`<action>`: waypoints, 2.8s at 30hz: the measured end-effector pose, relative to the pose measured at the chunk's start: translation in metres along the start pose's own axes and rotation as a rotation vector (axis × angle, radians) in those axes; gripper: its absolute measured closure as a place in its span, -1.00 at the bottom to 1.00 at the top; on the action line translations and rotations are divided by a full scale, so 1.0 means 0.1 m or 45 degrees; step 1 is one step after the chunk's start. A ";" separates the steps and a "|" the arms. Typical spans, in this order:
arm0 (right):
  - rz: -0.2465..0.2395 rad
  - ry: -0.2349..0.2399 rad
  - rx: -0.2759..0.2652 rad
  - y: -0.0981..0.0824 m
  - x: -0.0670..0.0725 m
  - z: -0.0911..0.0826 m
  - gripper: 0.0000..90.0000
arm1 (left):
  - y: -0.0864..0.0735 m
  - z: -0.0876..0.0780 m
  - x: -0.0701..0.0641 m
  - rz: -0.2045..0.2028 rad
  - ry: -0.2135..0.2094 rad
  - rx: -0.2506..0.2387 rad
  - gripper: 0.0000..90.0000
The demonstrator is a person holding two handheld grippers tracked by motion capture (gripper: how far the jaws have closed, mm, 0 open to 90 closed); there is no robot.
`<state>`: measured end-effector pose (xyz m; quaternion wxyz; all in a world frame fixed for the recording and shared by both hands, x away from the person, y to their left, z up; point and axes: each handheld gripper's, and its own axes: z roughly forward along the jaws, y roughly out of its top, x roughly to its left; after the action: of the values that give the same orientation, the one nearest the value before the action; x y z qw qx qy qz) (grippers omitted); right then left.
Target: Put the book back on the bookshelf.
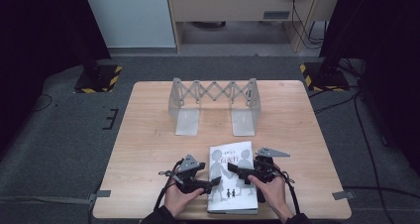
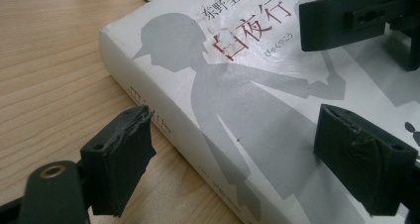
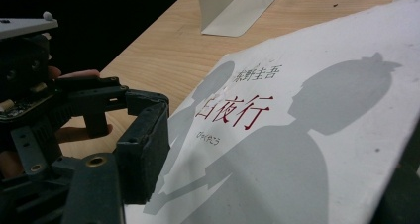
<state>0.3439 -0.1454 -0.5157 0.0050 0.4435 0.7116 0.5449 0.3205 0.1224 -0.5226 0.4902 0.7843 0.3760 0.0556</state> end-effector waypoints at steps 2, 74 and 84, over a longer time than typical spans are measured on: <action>0.008 -0.001 0.003 0.01 0.00 0.00 -0.16 | 0.00 0.00 0.01 -0.012 -0.006 0.001 -0.68; 0.051 0.204 -0.060 0.27 0.27 -0.26 0.84 | 0.00 -0.03 0.09 -0.139 -0.207 -0.138 -0.98; 0.030 0.280 -0.072 0.27 0.26 -0.27 0.84 | -0.04 0.05 0.05 -0.170 -0.350 -0.097 -1.00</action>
<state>0.3318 -0.1491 -0.4714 -0.0671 0.3891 0.6868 0.6102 0.3240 0.1226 -0.5302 0.5690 0.7387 0.3543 -0.0708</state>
